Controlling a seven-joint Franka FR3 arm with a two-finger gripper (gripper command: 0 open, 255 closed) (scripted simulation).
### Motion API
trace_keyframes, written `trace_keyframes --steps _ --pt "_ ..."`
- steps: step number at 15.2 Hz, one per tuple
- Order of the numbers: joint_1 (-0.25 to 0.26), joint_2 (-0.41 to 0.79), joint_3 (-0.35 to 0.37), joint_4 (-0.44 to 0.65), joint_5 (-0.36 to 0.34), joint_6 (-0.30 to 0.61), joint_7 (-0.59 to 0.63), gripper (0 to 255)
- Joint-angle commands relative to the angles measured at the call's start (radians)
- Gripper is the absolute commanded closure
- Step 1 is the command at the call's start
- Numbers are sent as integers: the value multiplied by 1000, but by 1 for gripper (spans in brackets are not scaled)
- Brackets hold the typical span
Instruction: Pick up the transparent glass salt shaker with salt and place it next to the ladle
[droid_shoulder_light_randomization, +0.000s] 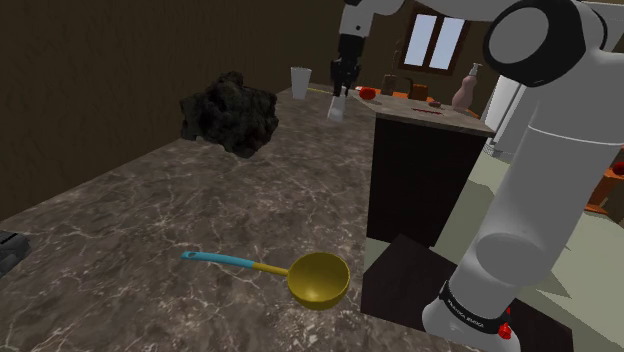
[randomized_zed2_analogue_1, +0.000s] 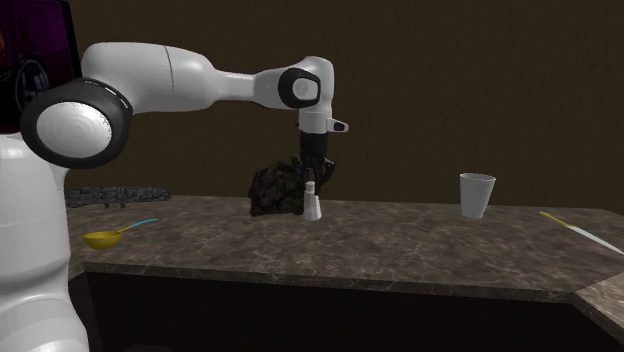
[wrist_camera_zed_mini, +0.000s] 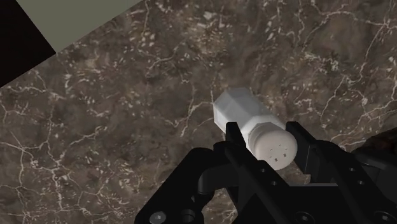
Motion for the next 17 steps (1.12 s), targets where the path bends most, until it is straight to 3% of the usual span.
trace_keyframes --steps 1,17 --pt "-1 14 0 45 4 -32 2 255" --pt "-35 151 -12 448 47 -303 2 255"
